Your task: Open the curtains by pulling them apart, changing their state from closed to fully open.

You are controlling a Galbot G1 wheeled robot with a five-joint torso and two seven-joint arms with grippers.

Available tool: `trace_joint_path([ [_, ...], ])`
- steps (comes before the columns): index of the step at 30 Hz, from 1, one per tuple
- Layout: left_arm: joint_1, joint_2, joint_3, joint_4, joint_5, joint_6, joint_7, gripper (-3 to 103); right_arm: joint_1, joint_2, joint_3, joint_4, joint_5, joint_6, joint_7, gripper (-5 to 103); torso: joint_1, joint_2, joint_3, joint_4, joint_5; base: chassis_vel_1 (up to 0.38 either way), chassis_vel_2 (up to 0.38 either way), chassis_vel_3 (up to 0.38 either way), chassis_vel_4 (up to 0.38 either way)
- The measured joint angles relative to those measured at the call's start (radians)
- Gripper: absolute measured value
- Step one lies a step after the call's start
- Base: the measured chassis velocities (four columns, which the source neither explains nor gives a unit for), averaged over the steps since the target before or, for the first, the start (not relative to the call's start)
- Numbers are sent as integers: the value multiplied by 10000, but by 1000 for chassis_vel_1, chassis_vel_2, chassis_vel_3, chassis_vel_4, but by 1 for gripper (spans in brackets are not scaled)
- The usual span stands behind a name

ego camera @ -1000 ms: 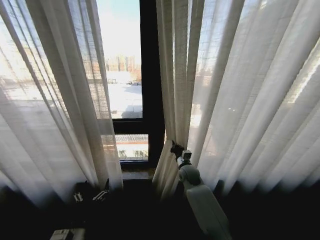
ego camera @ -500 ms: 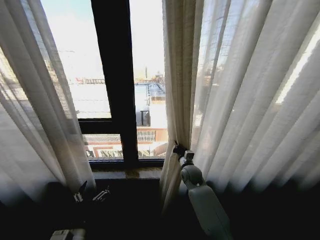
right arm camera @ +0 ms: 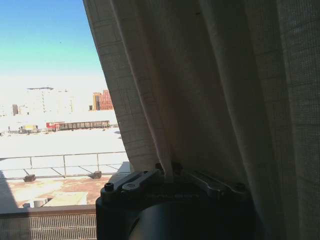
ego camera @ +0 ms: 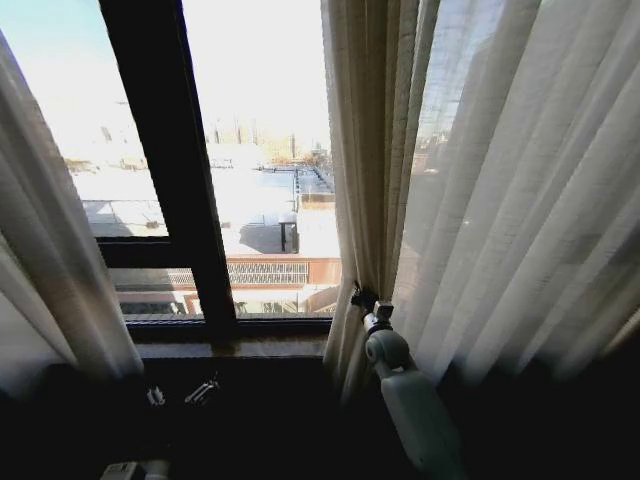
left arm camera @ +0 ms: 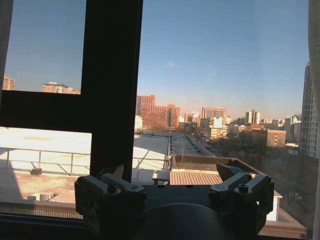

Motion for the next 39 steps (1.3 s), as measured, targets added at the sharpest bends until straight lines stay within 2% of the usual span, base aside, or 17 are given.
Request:
trace_joint_path([
  [39,-5,-32,37,-3,40,-2,16,100,-48,-46,25,47,-13,21,-27,0,-1,0,0,0,1,-352,-356,356,356],
])
